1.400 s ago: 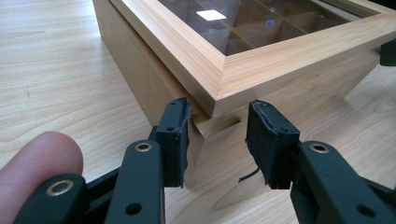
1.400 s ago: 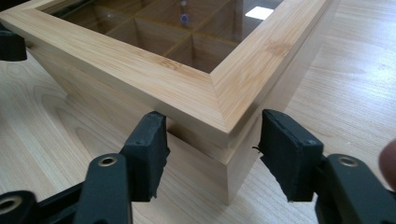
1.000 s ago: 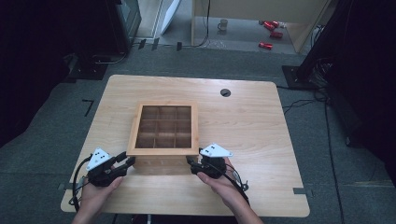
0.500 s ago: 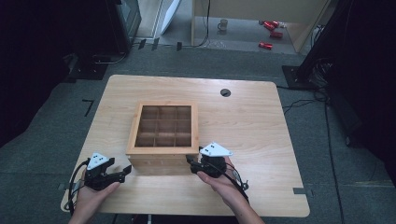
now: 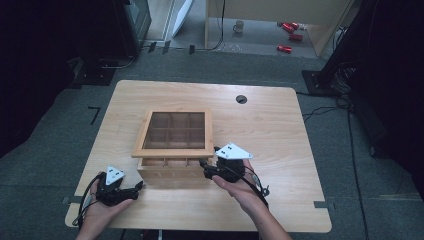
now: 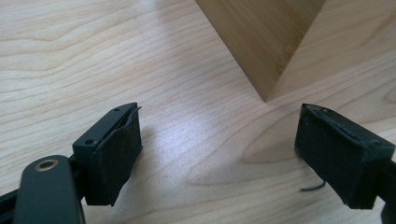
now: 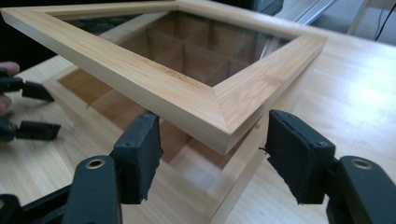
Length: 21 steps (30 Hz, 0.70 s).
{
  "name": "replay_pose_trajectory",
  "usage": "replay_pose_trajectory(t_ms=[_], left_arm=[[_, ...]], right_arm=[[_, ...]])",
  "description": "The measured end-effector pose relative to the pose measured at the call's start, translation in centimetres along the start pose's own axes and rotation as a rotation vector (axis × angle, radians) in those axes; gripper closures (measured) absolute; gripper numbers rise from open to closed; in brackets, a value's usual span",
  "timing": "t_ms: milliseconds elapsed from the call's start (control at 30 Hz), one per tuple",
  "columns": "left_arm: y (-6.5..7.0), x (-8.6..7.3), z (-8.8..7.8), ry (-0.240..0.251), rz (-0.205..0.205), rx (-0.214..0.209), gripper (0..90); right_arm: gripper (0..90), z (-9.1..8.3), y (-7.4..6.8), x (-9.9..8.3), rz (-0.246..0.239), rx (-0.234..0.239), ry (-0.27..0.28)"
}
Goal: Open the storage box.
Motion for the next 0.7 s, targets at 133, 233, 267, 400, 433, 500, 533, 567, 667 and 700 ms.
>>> replay_pose_trajectory(t_ms=[133, 233, 267, 400, 433, 500, 533, 567, 667, 700], left_arm=[[0.0, 0.0, 0.0, 0.005, -0.004, 0.0, 15.0], [0.0, 0.0, 0.0, 0.006, -0.005, -0.001, 15.0], [0.0, 0.0, 0.0, 0.006, -0.004, -0.001, 15.0], [0.0, 0.0, 0.0, 0.006, -0.006, 0.0, 15.0], [0.0, 0.0, 0.1, 0.007, -0.005, 0.001, 15.0], [0.0, 0.0, 0.1, 0.006, -0.004, 0.001, 15.0], [0.0, 0.0, 0.1, 0.006, -0.005, 0.001, 15.0], [0.0, 0.0, 0.1, 0.006, -0.004, 0.001, 15.1], [0.0, 0.0, 0.0, 0.004, -0.004, 0.0, 15.1], [0.0, 0.0, 0.0, 0.004, -0.004, 0.0, 15.1]], right_arm=[[35.6, -0.4, 0.1, 1.7, -0.008, -0.011, 0.026], [34.6, -0.6, 0.2, 2.7, -0.021, -0.018, 0.039], [33.6, -0.7, 0.3, 3.2, -0.024, -0.022, 0.043], [31.8, -0.9, 0.7, 4.7, -0.029, -0.025, 0.061], [31.5, -1.0, 0.9, 5.1, -0.032, -0.027, 0.066], [31.4, -1.0, 1.1, 6.0, -0.036, -0.028, 0.081], [31.4, -1.1, 1.2, 6.3, -0.039, -0.031, 0.087], [31.3, -1.0, 1.3, 6.8, -0.043, -0.033, 0.095], [29.7, -0.9, 1.8, 7.9, -0.045, -0.031, 0.11], [29.3, -0.9, 2.0, 8.3, -0.041, -0.027, 0.114]])
Point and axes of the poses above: each handheld gripper's, and its own axes: z roughly forward along the jaws, x roughly out of its top, y roughly to its right, the point moved 6 cm from there along z, roughly forward along the jaws, and after that the axes turned 7 degrees about x, right-handed, at the moved point
